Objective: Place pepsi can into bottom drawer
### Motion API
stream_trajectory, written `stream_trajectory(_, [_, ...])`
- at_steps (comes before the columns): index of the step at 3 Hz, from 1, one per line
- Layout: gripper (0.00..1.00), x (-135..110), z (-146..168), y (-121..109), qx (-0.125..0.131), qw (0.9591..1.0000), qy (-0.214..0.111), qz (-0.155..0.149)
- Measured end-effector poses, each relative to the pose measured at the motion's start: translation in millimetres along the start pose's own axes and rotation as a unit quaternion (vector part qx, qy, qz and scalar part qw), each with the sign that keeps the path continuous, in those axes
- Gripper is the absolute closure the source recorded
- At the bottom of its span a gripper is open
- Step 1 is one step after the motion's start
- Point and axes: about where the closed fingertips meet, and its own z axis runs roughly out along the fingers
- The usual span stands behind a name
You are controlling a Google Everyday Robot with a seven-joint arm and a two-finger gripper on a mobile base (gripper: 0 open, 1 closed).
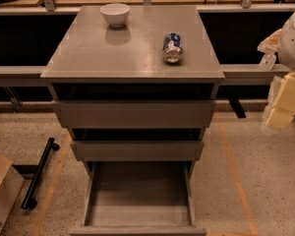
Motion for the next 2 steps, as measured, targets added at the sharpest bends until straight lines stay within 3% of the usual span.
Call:
stream_trajectory(1, [0.0,0,0,0,0.0,1.0,0.0,0.0])
stream_trajectory(2, [0.0,-17,13,-16,0.004,0.9996,-0.022,0.016])
